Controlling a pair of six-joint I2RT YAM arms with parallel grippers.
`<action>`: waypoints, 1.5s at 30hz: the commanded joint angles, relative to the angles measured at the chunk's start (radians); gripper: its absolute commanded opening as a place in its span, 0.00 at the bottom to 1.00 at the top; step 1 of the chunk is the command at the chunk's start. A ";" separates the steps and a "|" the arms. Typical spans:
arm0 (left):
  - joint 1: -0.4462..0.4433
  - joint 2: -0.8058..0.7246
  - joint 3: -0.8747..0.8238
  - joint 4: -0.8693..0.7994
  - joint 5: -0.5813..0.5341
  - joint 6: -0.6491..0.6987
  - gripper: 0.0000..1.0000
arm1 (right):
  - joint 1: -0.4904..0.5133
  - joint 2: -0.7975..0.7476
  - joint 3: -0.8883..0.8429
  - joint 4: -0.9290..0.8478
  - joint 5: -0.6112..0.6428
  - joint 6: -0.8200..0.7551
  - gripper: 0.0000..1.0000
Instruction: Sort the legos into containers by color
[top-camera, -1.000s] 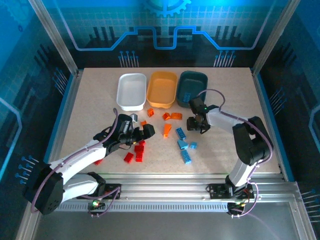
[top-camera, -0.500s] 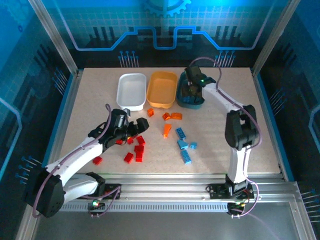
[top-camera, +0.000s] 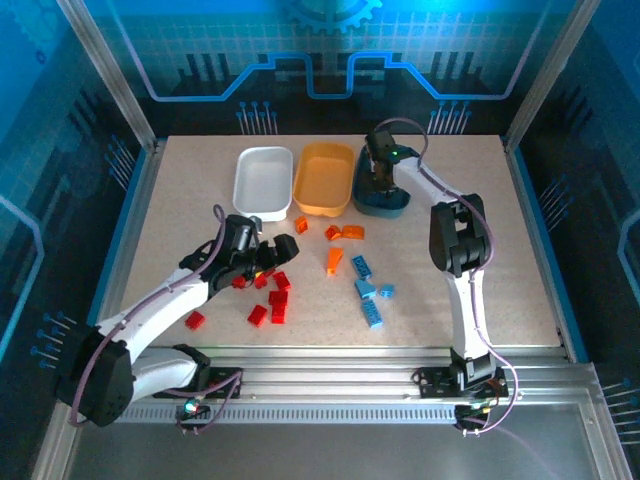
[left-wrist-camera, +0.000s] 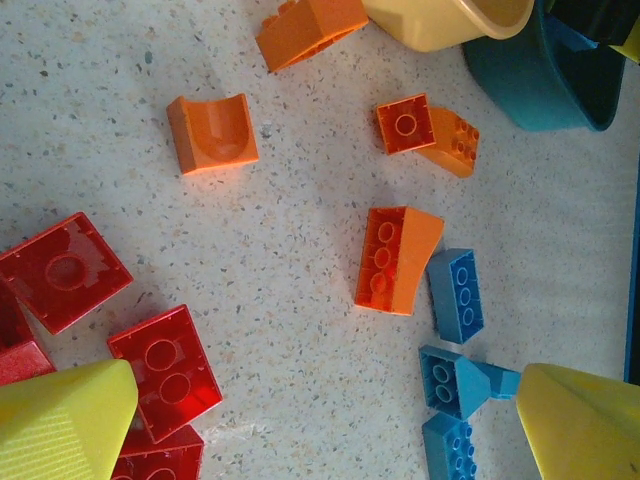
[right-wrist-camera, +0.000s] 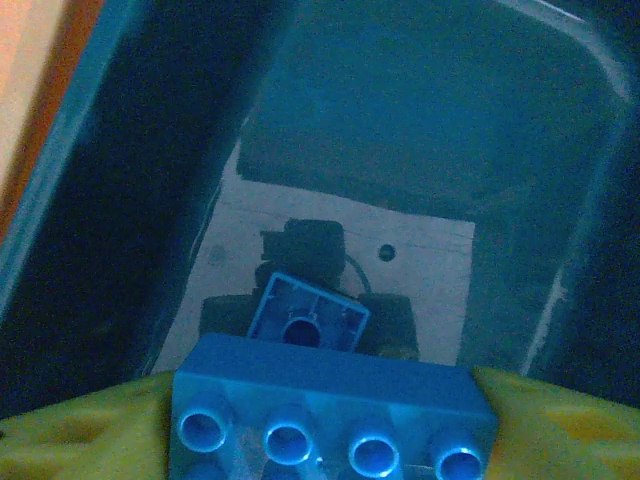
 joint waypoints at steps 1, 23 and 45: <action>0.010 0.008 0.031 -0.009 0.022 0.026 0.99 | 0.000 0.014 0.034 -0.029 -0.052 -0.018 0.77; 0.010 -0.026 0.001 0.020 0.046 0.001 0.99 | 0.016 -0.156 -0.236 0.057 -0.067 -0.075 0.77; 0.009 -0.273 -0.073 0.008 -0.006 0.012 0.99 | 0.017 -0.804 -0.758 0.301 -0.075 0.098 1.00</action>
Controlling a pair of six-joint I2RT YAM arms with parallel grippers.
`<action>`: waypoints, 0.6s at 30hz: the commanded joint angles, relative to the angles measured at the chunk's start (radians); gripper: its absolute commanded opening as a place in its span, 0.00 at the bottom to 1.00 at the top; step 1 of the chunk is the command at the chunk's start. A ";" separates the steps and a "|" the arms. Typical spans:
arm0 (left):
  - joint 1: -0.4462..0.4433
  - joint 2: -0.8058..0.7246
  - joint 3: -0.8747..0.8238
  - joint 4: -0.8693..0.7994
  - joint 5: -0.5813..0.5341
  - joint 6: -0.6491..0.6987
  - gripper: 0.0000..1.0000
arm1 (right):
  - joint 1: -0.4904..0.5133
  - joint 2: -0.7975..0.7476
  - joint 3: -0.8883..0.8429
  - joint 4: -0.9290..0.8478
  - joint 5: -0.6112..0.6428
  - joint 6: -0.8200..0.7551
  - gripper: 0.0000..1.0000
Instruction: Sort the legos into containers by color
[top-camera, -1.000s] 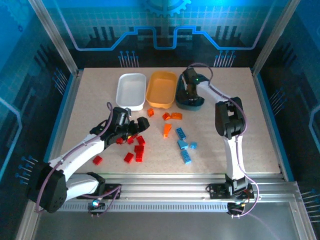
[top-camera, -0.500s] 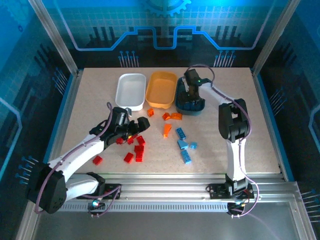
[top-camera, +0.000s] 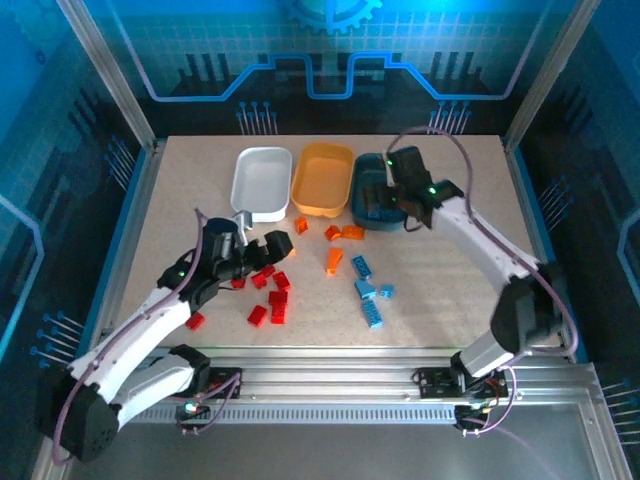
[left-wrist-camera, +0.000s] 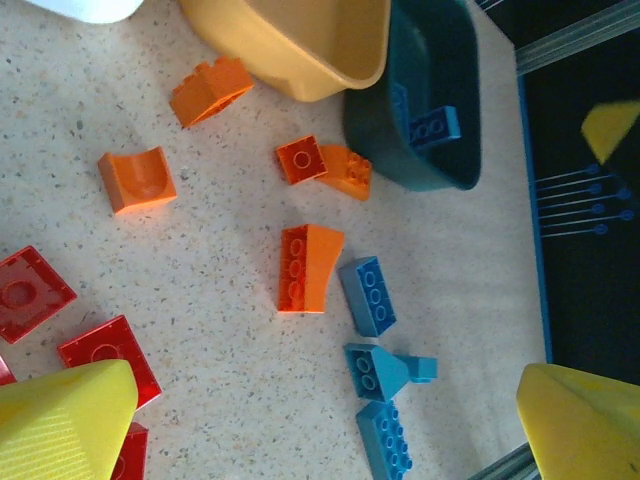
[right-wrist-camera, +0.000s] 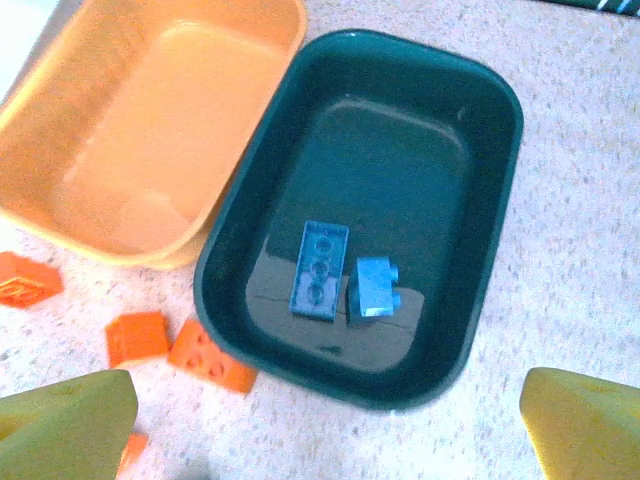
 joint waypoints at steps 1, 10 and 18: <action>0.009 -0.050 -0.060 0.019 -0.024 -0.012 0.99 | -0.087 -0.046 -0.116 0.114 -0.135 0.060 0.98; 0.010 -0.050 -0.069 -0.039 -0.038 -0.022 0.99 | 0.074 0.002 -0.209 -0.045 -0.206 0.018 0.56; 0.021 -0.039 -0.062 -0.107 -0.083 -0.053 0.99 | 0.176 0.198 -0.190 -0.035 -0.189 0.016 0.67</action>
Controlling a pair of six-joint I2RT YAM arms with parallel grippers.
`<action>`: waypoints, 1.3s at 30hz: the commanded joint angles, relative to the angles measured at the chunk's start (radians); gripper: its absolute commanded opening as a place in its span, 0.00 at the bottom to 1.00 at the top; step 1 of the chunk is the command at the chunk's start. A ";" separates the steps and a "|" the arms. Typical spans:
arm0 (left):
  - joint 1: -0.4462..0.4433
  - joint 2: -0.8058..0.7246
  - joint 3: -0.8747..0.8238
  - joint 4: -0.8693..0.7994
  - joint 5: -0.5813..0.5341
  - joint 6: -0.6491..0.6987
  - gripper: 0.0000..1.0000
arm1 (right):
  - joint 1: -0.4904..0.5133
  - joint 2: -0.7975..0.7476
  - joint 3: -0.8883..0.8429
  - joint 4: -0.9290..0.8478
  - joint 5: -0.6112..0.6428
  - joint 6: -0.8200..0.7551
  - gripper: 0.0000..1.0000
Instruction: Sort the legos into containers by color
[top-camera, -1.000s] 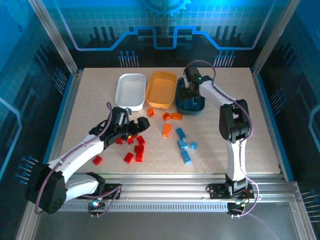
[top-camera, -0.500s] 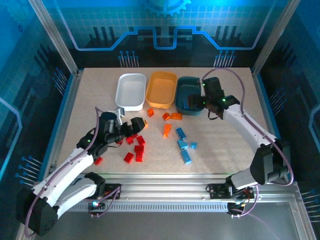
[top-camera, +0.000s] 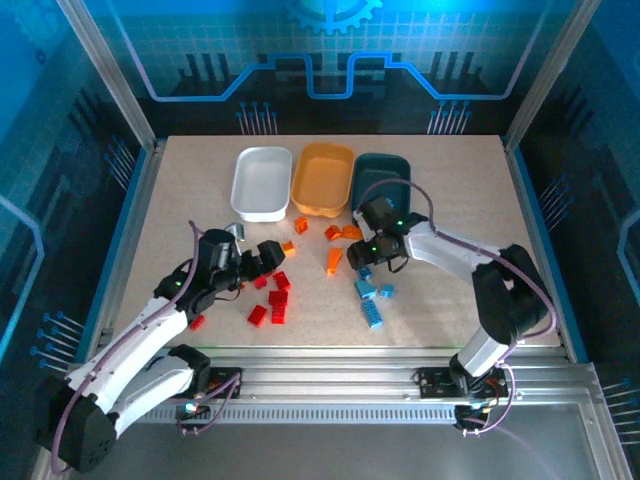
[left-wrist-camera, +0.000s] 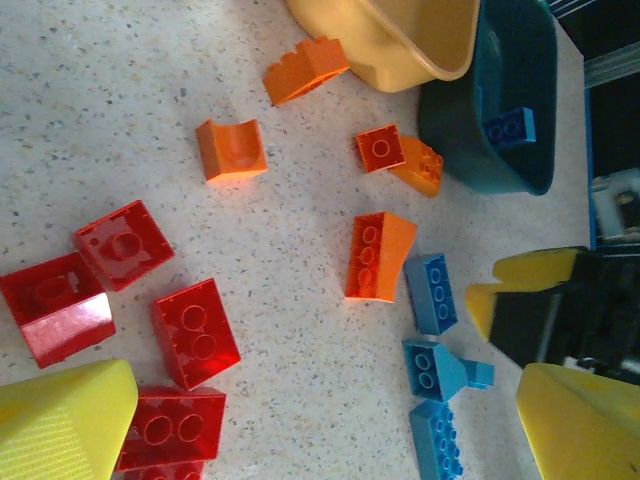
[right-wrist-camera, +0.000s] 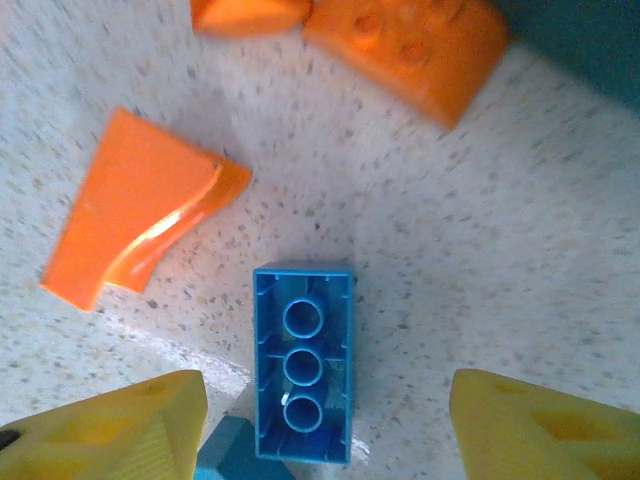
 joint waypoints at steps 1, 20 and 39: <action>0.009 0.014 0.004 -0.034 -0.005 -0.028 0.99 | 0.014 0.076 0.036 -0.014 0.021 0.000 0.67; 0.051 0.141 0.138 -0.052 -0.020 0.064 0.99 | 0.026 0.055 0.096 -0.014 0.144 0.024 0.26; 0.125 0.679 0.659 -0.078 0.093 0.220 0.79 | -0.267 0.488 0.752 -0.150 0.091 -0.025 0.32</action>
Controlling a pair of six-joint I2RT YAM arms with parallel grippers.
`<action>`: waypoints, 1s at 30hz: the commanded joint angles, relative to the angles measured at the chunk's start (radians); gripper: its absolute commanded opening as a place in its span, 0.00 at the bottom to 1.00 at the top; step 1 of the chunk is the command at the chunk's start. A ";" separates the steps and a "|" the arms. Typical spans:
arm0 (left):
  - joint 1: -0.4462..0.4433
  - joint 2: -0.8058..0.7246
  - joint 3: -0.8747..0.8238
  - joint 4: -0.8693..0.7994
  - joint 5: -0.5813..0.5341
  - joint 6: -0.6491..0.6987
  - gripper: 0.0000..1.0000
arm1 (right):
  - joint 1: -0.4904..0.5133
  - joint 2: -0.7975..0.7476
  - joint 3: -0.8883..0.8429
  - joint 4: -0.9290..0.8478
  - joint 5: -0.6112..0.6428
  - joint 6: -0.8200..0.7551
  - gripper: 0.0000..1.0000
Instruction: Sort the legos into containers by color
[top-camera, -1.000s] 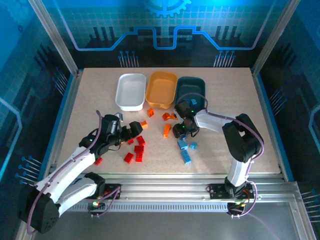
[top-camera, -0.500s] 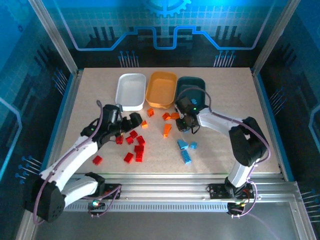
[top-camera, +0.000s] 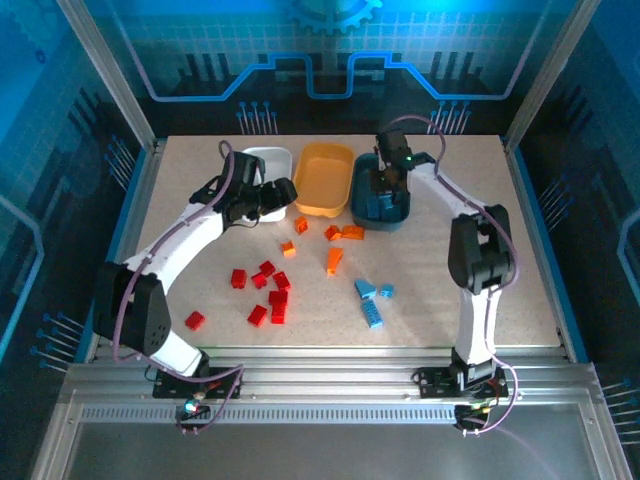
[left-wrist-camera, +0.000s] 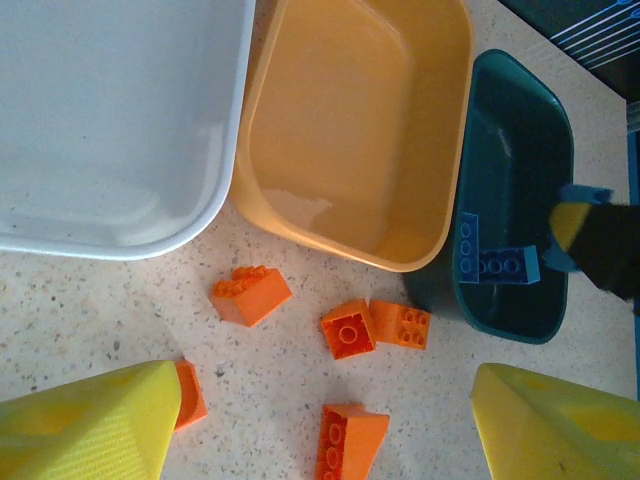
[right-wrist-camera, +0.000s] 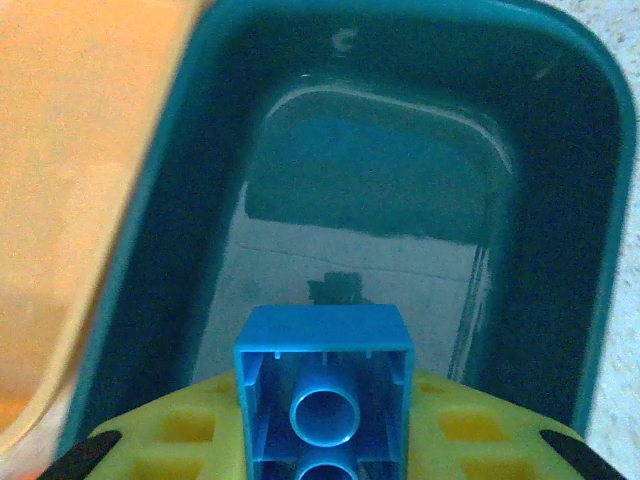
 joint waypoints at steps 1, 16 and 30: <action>0.008 0.015 0.034 -0.024 0.048 0.033 0.80 | -0.014 0.110 0.129 -0.108 -0.044 -0.033 0.32; 0.010 0.013 -0.035 0.031 0.183 -0.011 0.83 | -0.004 0.055 0.172 -0.096 -0.059 -0.053 0.65; -0.168 -0.335 -0.488 0.238 0.198 -0.146 0.93 | 0.280 -0.541 -0.576 -0.031 0.041 0.040 0.66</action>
